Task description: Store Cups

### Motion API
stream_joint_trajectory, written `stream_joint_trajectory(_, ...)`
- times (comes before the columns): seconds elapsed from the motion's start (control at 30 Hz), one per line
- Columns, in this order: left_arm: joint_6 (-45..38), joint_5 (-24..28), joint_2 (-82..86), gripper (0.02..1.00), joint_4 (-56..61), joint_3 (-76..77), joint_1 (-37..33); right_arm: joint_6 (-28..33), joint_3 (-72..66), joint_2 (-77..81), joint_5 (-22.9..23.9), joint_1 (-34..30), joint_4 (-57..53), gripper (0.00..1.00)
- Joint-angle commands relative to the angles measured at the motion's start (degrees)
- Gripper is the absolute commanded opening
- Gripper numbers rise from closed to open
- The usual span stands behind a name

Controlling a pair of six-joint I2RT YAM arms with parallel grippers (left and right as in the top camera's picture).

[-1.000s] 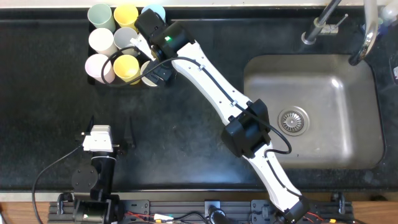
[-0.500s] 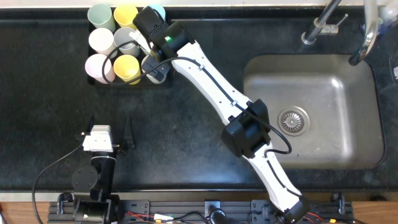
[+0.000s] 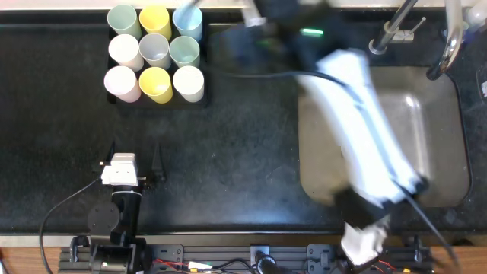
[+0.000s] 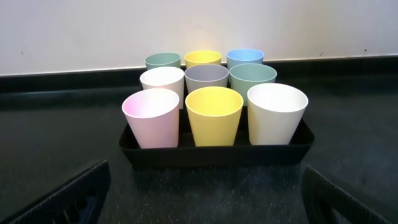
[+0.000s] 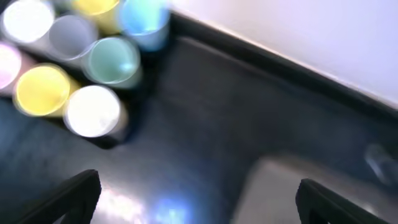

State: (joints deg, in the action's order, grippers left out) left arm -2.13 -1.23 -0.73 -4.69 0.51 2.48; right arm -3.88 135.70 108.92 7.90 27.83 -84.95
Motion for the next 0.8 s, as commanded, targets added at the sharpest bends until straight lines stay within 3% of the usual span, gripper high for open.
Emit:
stream_joint_trajectory(0.03, -1.31, 0.11, 0.61, 0.998, -0.13, -0.04, -0.17, -8.41, -24.87, -18.80, -1.92, -6.19, 0.66, 0.998)
stream_joint_trajectory(0.2, -1.29, 0.11, 0.61, 0.998, -0.13, -0.04, -0.17, -12.61, -59.82, -42.29, -1.97, -13.62, 14.08, 0.996)
stream_joint_trajectory(0.27, -1.31, 0.11, 0.61, 0.998, -0.13, -0.04, -0.17, -11.50, -71.65, -50.27, 2.84, -15.37, 24.59, 0.996)
stream_joint_trajectory(0.37, -1.29, 0.11, 0.61, 0.996, -0.13, -0.04, -0.17, -2.78, -86.95, -60.26, 14.14, -17.73, 48.70, 0.996)
stream_joint_trajectory(0.43, -1.31, 0.11, 0.61, 0.998, -0.13, -0.04, -0.17, -0.07, -94.44, -64.57, 18.27, -19.30, 63.87, 0.998)
stream_joint_trajectory(0.57, -1.31, 0.11, 0.61, 0.998, -0.13, -0.04, -0.17, 2.89, -107.54, -70.25, 18.73, -22.45, 89.77, 0.996)
stream_joint_trajectory(0.8, -1.29, 0.11, 0.61, 0.998, -0.13, -0.04, -0.17, 3.23, -120.15, -75.06, 18.73, -22.53, 102.42, 0.998)
